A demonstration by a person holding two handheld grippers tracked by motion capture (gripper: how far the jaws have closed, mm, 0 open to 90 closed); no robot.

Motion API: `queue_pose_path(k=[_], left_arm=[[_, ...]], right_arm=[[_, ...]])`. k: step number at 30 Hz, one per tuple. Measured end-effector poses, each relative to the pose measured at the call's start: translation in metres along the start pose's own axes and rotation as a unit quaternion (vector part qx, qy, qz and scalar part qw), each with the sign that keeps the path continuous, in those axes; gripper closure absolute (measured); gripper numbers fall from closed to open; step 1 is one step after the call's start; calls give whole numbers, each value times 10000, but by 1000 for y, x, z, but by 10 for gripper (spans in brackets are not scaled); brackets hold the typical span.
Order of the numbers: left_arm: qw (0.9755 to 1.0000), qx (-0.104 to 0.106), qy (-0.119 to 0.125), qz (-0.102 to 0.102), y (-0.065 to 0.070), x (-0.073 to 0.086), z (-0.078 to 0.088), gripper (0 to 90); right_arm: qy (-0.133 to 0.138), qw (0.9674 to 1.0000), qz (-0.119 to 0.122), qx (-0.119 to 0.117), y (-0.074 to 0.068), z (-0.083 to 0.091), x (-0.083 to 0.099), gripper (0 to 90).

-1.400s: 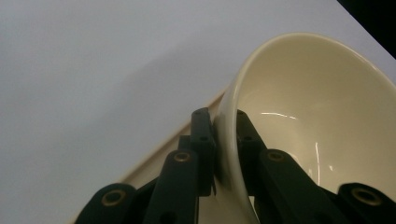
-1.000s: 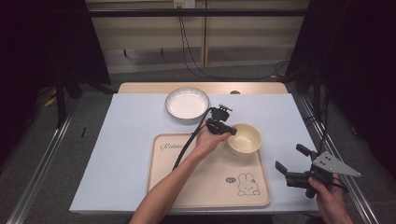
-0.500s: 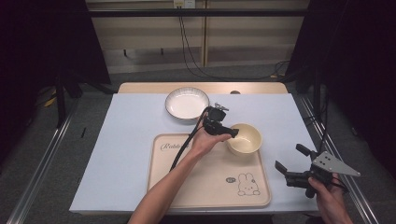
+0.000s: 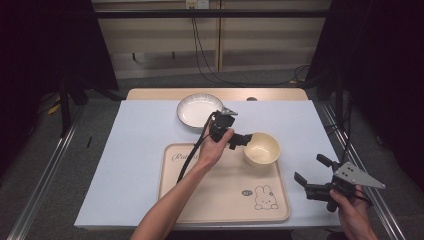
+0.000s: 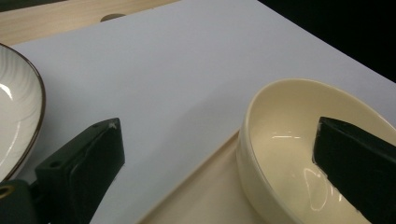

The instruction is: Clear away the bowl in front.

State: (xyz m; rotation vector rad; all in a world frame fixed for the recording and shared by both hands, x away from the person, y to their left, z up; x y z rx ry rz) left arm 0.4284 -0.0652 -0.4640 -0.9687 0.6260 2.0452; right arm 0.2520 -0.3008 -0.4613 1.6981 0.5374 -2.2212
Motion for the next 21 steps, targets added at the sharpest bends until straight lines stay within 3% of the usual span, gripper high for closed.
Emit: queue_pose_path(k=[2,6,8,9,10,11,21], left_arm=[[10000,1,73,50,0,0,2,25],[9995,-251,157,-89,-2,3,14,24],[9991,-359,213,-31,-5,5,22,24],[9980,-543,306,-35,-9,6,33,25],[9980,-543,306,-35,-9,6,33,25],[9968,-710,376,-54,-15,7,42,23],[9912,-1144,646,134,-38,24,77,29]], right_arm=[[17,10000,-9,1,0,0,0,9],[8,10000,15,-3,1,0,0,9],[14,10000,-3,12,0,0,0,9],[22,10000,6,22,0,0,0,9],[39,10000,20,44,1,0,-1,9],[11,10000,23,25,1,0,0,9],[-20,10000,-11,41,0,0,0,9]])
Point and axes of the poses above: each handheld gripper's, and its own axes: z roughly backward along the jaws, x roughly out of its underside, y roughly to its right, the point moved 6 cm from there along -z, roughly forward along the jaws, and after that the axes turned 7 degrees about -z, right-handed, at the moved point
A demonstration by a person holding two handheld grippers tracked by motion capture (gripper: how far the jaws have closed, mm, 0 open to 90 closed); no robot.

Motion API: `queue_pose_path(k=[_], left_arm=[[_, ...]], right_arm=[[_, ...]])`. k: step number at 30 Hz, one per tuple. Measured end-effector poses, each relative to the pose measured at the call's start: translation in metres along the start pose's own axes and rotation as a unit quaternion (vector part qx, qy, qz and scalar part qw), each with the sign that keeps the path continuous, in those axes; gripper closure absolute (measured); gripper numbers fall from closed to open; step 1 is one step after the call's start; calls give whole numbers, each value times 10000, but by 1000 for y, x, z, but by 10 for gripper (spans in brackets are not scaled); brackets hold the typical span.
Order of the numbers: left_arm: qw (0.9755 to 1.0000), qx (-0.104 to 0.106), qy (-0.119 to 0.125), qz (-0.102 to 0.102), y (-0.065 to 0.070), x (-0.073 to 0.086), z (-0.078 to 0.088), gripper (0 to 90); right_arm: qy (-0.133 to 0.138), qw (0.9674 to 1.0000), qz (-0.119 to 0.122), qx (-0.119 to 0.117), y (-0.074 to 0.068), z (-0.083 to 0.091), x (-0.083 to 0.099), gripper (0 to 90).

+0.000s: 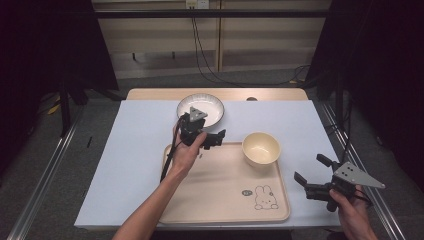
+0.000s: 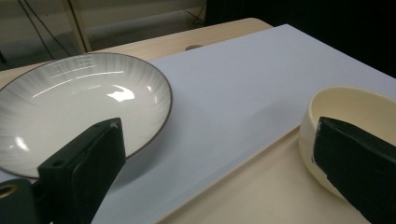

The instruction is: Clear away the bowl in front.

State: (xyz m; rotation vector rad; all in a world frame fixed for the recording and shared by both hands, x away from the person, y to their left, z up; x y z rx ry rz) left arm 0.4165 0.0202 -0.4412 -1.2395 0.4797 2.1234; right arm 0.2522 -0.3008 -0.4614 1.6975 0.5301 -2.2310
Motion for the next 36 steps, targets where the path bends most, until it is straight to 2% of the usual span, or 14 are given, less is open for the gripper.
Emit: queue_pose_path(k=[3,4,7,10,13,15,18,20,23,25,26,29,31,36], left_arm=[[9999,-100,13,-58,-5,2,8,25],[9997,-215,37,-116,-11,3,18,27],[9996,-258,59,-44,-15,5,26,21],[9984,-564,57,-40,-24,10,43,20],[9986,-531,40,-11,-26,12,49,23],[9988,-469,152,-16,-29,16,58,13],[9979,-623,182,-75,-31,21,65,20],[9974,-681,220,-44,-32,25,70,19],[9974,-669,279,45,-33,29,74,20],[9960,-851,254,0,-35,38,84,21],[9954,-906,304,44,-36,40,88,22],[9947,-978,303,51,-39,44,97,22],[9940,-1049,306,99,-44,53,108,23],[9925,-1195,250,99,-50,66,121,25]], right_arm=[[13,10000,15,-7,0,0,0,8],[12,10000,1,-5,0,0,0,8],[-1,10000,10,8,0,-1,0,8],[-14,10000,6,-11,0,0,0,8],[-12,10000,-1,-7,0,-1,0,8],[-14,10000,7,-7,0,-1,1,8],[-6,10000,-1,15,0,-1,0,8],[8,10000,-7,38,0,-1,0,8],[-12,10000,5,16,0,-1,1,8],[-16,10000,20,23,0,-2,1,8],[-15,10000,18,17,0,-2,1,8],[-18,10000,32,17,0,-2,1,8],[-42,10000,13,23,0,-2,1,8],[-43,10000,32,69,1,-2,1,8]])
Point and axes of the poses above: each handheld gripper's, and its own axes: z roughly backward along the jaws, x roughly out of its underside, y roughly to its right, the point moved 6 cm from there along -z, roughly forward along the jaws, and after that the axes turned 7 degrees about -z, right-handed, at the moved point
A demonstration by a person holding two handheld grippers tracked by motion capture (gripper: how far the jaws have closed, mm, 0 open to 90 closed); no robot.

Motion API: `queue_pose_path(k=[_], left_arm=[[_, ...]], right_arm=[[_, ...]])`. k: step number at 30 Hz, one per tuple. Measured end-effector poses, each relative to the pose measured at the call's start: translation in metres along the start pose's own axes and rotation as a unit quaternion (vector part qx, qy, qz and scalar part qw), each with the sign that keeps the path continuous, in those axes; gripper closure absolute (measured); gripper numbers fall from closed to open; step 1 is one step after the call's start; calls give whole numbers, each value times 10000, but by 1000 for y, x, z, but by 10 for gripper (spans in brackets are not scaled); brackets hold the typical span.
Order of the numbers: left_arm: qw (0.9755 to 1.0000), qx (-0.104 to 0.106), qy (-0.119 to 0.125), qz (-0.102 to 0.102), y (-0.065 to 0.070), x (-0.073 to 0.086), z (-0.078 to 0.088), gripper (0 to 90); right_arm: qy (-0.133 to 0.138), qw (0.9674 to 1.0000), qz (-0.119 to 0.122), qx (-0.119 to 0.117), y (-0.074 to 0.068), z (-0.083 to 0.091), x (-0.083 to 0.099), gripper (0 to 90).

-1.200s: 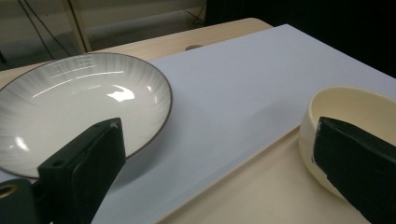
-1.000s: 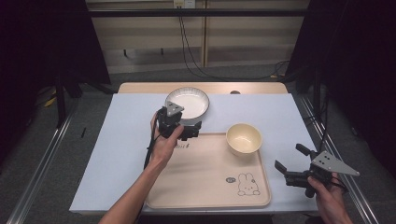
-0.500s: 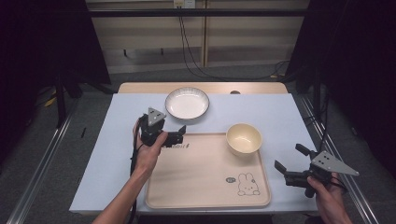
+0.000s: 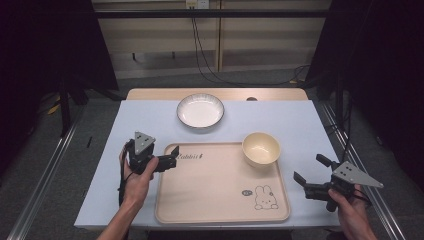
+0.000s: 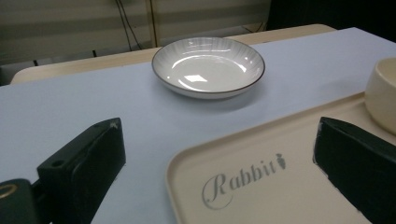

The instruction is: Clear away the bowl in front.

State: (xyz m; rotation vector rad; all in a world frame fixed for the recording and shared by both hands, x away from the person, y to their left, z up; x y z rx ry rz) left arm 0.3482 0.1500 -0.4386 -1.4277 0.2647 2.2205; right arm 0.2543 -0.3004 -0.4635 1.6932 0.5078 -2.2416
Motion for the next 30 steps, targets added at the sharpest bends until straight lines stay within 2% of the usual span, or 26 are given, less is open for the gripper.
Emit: queue_pose_path(k=[3,5,7,8,10,11,14,20,22,25,30], left_arm=[[9999,-89,7,82,-8,6,15,21],[9996,-134,2,232,-13,12,23,22],[9996,-165,-14,244,-15,16,26,20],[9992,-300,-47,256,-20,24,33,20],[9991,-317,-56,263,-23,27,37,20],[9986,-414,-22,334,-29,32,43,19],[9983,-446,-41,364,-32,36,49,21],[9979,-524,-77,364,-33,49,66,17],[9973,-626,-98,366,-34,56,75,18],[9969,-659,-125,403,-34,64,80,18],[9967,-683,14,444,-36,70,88,14]], right_arm=[[-32,10000,6,-5,0,-1,1,8],[-36,10000,4,-10,0,-1,1,9],[-47,10000,-1,-22,-1,-1,1,9],[-41,10000,-1,-4,0,-1,1,9],[-56,10000,3,-32,-1,-1,1,9],[-44,10000,10,-1,0,-1,1,8],[-38,10000,16,1,0,-2,1,8],[-63,10000,11,-22,-1,-3,2,9],[-96,10000,13,-5,-1,-3,2,9],[-94,10000,27,14,0,-3,2,9],[-127,9999,33,2,0,-2,3,9]])
Point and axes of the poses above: each handheld gripper's, and its own axes: z roughly backward along the jaws, x roughly out of its underside, y roughly to its right, the point moved 6 cm from there along -z, roughly forward along the jaws, and after that the axes turned 7 degrees about -z, right-handed, at the moved point
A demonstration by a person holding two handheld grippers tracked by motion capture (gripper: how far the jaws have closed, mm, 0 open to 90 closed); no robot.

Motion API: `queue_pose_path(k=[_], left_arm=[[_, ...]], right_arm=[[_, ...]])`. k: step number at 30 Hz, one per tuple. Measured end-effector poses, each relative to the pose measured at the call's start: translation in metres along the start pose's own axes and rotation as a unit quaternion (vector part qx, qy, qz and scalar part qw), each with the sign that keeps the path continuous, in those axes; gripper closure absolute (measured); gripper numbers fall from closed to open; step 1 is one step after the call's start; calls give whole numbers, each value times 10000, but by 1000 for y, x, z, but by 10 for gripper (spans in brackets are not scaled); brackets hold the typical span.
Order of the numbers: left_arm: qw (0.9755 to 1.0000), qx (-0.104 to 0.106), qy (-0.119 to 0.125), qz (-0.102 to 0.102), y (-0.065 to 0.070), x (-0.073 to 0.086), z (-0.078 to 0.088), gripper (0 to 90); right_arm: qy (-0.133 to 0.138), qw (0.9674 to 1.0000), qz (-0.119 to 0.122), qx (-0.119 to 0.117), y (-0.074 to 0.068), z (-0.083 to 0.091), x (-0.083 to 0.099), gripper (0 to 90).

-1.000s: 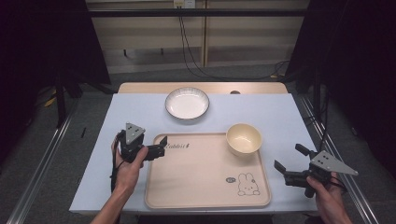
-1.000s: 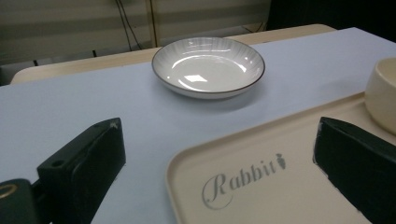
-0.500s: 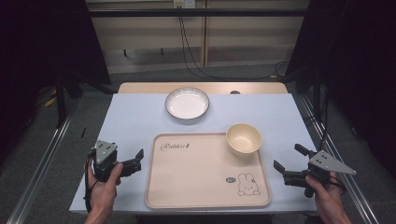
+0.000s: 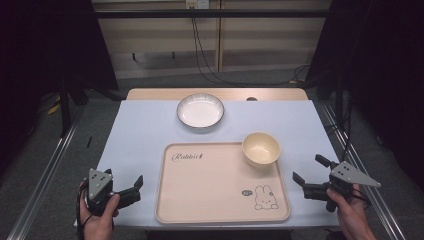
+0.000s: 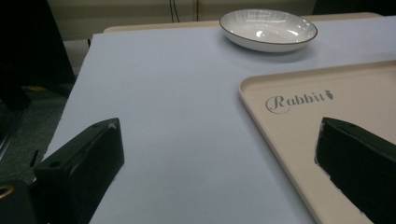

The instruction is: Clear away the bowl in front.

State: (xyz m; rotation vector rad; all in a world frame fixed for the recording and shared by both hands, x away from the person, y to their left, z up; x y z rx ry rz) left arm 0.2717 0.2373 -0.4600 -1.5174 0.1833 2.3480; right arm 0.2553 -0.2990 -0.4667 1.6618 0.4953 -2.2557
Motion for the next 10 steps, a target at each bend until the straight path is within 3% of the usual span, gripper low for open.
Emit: queue_pose_path(k=[10], left_arm=[[9999,-50,59,76,-3,5,5,18]], right_arm=[[-125,9999,49,81,3,-3,2,5]])
Point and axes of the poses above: each handheld gripper's, and its own axes: z roughly backward along the jaws, x roughly out of its underside, y roughly to its right, the point moved 6 cm from there along -z, roughly forward along the jaws, and after that the axes turned 7 degrees about -z, right-handed, at the moved point
